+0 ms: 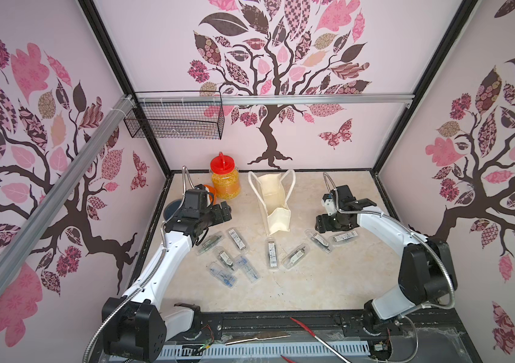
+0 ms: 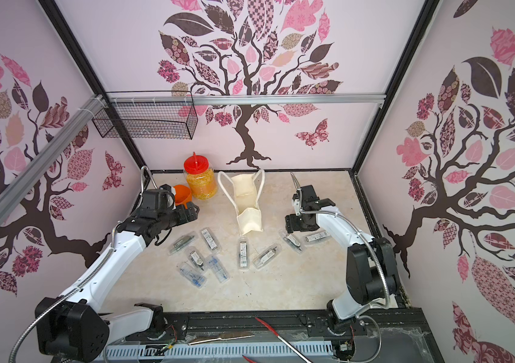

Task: Put the compass set into the canvas bag
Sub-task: Pick up the compass set at the center of the board.

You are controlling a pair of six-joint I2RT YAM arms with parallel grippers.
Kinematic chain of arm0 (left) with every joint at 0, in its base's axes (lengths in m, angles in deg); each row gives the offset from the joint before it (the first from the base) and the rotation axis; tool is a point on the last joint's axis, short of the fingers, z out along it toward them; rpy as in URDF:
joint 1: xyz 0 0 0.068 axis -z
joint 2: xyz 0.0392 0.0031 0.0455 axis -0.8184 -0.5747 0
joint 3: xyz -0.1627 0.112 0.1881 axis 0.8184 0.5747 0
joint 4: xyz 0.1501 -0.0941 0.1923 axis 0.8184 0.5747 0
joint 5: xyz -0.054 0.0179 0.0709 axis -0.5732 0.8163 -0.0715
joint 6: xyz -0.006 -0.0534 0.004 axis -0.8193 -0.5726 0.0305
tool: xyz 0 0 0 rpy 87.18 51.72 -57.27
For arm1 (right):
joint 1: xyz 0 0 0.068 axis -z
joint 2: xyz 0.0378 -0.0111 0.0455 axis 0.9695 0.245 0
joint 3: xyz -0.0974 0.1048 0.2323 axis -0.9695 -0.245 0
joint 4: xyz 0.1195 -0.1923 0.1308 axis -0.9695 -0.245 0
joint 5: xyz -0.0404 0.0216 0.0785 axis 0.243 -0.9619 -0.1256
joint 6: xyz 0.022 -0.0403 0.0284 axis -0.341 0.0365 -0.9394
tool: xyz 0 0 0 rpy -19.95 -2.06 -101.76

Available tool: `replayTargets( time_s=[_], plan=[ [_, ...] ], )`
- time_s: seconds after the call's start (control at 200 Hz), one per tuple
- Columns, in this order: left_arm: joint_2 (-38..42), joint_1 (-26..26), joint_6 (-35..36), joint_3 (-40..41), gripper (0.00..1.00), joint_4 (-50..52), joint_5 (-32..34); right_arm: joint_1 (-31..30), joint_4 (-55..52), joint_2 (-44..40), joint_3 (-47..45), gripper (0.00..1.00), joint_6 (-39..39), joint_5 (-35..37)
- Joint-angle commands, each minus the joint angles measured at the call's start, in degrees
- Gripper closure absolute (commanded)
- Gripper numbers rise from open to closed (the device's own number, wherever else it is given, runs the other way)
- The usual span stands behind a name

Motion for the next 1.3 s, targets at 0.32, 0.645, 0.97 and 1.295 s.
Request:
replayTargets(
  time_s=[0.32, 0.645, 0.97, 1.295],
  plan=[
    [1.8, 0.1, -0.6, -0.5, 0.04, 1.5, -1.6, -2.6, -2.6, 7.3, 0.7, 0.30, -1.5, 3.1],
    [1.8, 0.1, -0.7, -0.3, 0.04, 1.4, -2.0, -2.6, 0.2, 10.0, -0.6, 0.32, -3.4, 4.4],
    [2.5, 0.1, -1.1, 0.5, 0.04, 2.0, -1.6, -2.6, 2.1, 11.5, -2.4, 0.36, -5.6, 3.0],
    [2.8, 0.2, -1.2, 1.1, 0.04, 2.1, -1.2, -3.3, 2.6, 13.7, -2.0, 0.41, -7.4, 4.1]
  ],
)
